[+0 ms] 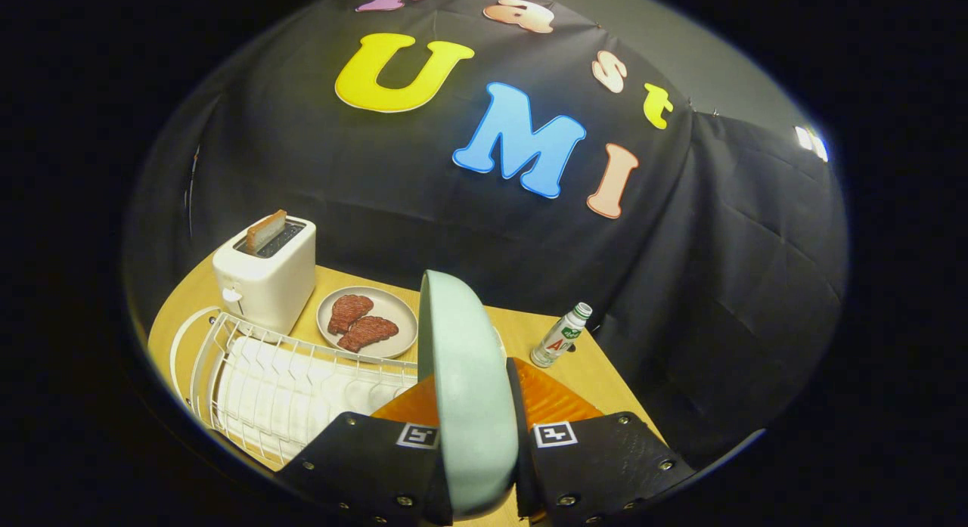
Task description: Take the plate from the dish rack, then take the spoon from the basket and place it into the plate.
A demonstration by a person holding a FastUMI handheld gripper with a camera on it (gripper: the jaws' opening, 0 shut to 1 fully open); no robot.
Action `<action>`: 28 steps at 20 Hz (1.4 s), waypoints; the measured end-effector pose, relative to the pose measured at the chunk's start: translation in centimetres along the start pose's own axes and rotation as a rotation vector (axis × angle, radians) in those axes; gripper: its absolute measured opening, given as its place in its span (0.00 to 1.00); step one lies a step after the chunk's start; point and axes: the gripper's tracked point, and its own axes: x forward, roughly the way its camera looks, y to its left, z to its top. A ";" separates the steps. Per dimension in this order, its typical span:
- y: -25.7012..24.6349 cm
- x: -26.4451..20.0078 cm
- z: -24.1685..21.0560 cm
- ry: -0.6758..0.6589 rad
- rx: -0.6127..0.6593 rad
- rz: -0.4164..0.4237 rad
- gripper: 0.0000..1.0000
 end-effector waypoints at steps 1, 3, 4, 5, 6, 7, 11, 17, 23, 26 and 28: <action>-0.6 -0.8 -0.3 -0.002 -0.002 -0.002 0.30; -1.9 -2.3 -1.4 -0.006 -0.005 -0.007 0.30; -2.4 -3.0 -1.9 -0.011 -0.008 -0.008 0.30; -2.9 -3.8 -2.3 -0.016 -0.005 -0.005 0.30; -3.2 -4.4 -3.0 -0.018 0.006 0.004 0.30; -3.4 -5.1 -3.7 -0.013 0.022 0.016 0.30; -4.3 -7.0 -8.1 0.031 0.036 0.044 0.30; -3.6 -9.5 -15.0 0.108 0.048 0.134 0.30; -0.9 -9.7 -20.3 0.195 0.161 0.252 0.30; 1.3 -9.7 -22.6 0.260 0.295 0.353 0.30; 2.9 -9.8 -23.8 0.305 0.385 0.423 0.30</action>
